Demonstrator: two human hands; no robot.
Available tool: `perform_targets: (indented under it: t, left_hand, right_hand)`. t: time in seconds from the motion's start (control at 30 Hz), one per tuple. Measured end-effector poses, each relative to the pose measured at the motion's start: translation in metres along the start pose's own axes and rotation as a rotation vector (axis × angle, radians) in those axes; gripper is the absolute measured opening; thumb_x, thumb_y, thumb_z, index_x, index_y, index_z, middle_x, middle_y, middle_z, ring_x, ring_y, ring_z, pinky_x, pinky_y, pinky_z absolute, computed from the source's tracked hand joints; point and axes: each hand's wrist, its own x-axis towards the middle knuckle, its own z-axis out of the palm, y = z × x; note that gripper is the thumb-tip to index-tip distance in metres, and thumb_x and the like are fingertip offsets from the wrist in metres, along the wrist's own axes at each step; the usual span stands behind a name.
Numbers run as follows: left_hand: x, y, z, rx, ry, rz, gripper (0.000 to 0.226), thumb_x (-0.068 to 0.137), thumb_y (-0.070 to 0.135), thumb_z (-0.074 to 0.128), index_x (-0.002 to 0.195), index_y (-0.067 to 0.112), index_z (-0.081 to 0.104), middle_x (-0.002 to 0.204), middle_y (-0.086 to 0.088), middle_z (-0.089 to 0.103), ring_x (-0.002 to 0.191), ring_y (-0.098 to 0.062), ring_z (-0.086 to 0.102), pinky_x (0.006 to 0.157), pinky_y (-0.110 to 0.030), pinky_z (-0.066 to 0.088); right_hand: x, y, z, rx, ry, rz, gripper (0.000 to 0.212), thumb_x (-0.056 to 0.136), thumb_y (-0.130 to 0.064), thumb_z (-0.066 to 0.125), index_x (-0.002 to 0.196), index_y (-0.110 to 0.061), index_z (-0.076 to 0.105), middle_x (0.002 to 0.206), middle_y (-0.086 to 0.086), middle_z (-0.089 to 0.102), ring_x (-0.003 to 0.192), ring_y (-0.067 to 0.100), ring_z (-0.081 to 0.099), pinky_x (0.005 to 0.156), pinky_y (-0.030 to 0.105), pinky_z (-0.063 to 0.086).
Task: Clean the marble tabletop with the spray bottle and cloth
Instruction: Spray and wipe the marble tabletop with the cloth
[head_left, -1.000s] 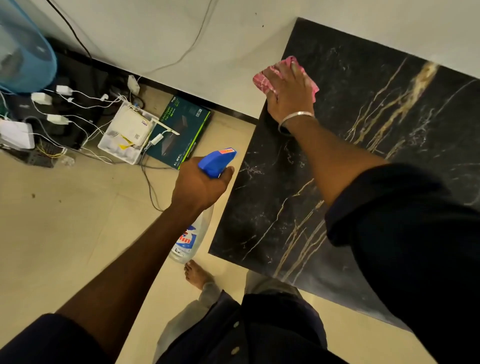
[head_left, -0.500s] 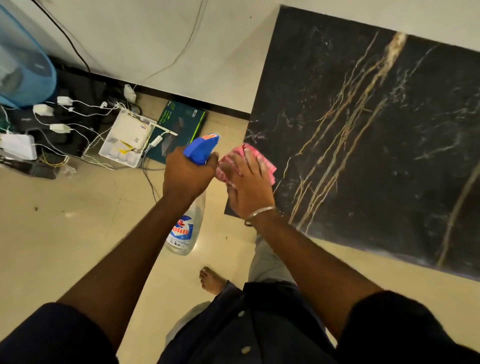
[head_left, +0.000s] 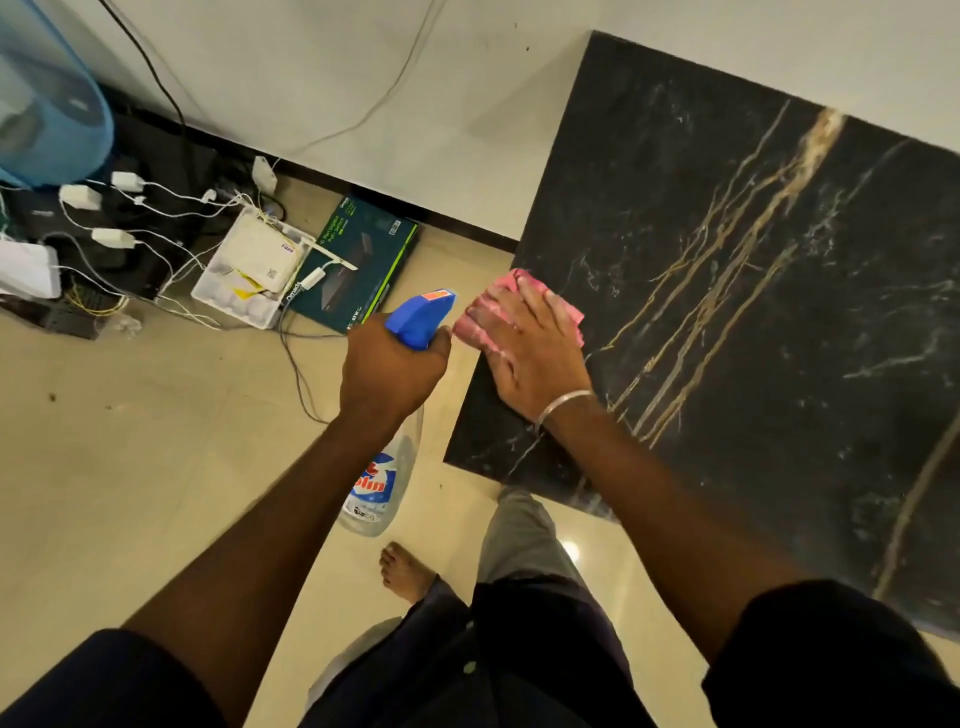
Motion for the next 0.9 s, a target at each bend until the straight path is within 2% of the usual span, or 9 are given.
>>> perform_targets:
  t: [0.17, 0.33, 0.43, 0.57, 0.7, 0.77, 0.9]
  left_hand:
    - [0.035, 0.024, 0.026, -0.009, 0.024, -0.046, 0.022, 0.086, 0.03, 0.067, 0.083, 0.014, 0.053, 0.059, 0.0, 0.043, 0.051, -0.01, 0.043, 0.054, -0.019, 0.038]
    - [0.066, 0.05, 0.046, -0.026, 0.057, -0.1, 0.023, 0.085, 0.034, 0.068, 0.083, 0.016, 0.054, 0.061, -0.002, 0.046, 0.052, -0.012, 0.046, 0.056, -0.021, 0.042]
    - [0.073, 0.061, 0.05, 0.005, 0.09, -0.101, 0.024, 0.085, 0.036, 0.067, 0.082, 0.016, 0.055, 0.058, 0.003, 0.043, 0.049, -0.011, 0.044, 0.055, -0.02, 0.039]
    - [0.071, 0.071, 0.05, 0.045, 0.106, -0.132, 0.027, 0.086, 0.035, 0.068, 0.075, 0.022, 0.046, 0.057, 0.005, 0.039, 0.049, -0.01, 0.042, 0.053, -0.018, 0.035]
    - [0.054, 0.071, 0.046, 0.031, 0.131, -0.14, 0.032, 0.085, 0.035, 0.068, 0.07, 0.029, 0.041, 0.057, 0.005, 0.039, 0.05, -0.011, 0.043, 0.054, -0.019, 0.037]
    - [0.043, 0.068, 0.042, 0.046, 0.137, -0.1, 0.024, 0.085, 0.036, 0.068, 0.078, 0.022, 0.05, 0.057, 0.005, 0.041, 0.049, -0.011, 0.043, 0.053, -0.019, 0.036]
    - [0.013, 0.055, 0.031, 0.048, 0.165, -0.075, 0.027, 0.085, 0.036, 0.068, 0.089, 0.013, 0.056, 0.06, 0.003, 0.044, 0.049, -0.011, 0.042, 0.052, -0.017, 0.034]
  right_hand:
    - [0.105, 0.082, -0.012, -0.055, 0.071, 0.03, 0.05, 0.099, -0.037, 0.039, 0.148, -0.026, 0.04, 0.16, 0.007, 0.031, 0.151, 0.03, 0.019, 0.123, 0.049, 0.017]
    - [0.2, 0.156, -0.035, -0.047, 0.076, 0.013, 0.044, 0.102, -0.033, 0.041, 0.144, -0.023, 0.041, 0.157, 0.009, 0.035, 0.148, 0.034, 0.025, 0.121, 0.049, 0.022]
    - [0.238, 0.186, -0.05, -0.03, 0.07, 0.021, 0.048, 0.102, -0.036, 0.038, 0.147, -0.019, 0.041, 0.158, 0.01, 0.035, 0.148, 0.034, 0.025, 0.122, 0.049, 0.02]
    - [0.27, 0.216, -0.06, 0.032, 0.064, -0.008, 0.05, 0.102, -0.042, 0.037, 0.146, -0.019, 0.044, 0.156, 0.011, 0.038, 0.148, 0.034, 0.026, 0.122, 0.048, 0.02]
    - [0.277, 0.224, -0.056, 0.053, 0.056, -0.003, 0.055, 0.1, -0.045, 0.032, 0.148, -0.019, 0.041, 0.158, 0.011, 0.033, 0.149, 0.035, 0.021, 0.123, 0.048, 0.016]
    - [0.263, 0.209, -0.052, 0.016, 0.04, 0.045, 0.056, 0.101, -0.044, 0.03, 0.151, -0.02, 0.035, 0.161, 0.012, 0.027, 0.15, 0.036, 0.017, 0.124, 0.049, 0.013]
    - [0.186, 0.148, -0.036, -0.012, 0.027, 0.035, 0.052, 0.101, -0.035, 0.036, 0.151, -0.021, 0.035, 0.161, 0.014, 0.027, 0.15, 0.038, 0.016, 0.122, 0.053, 0.017]
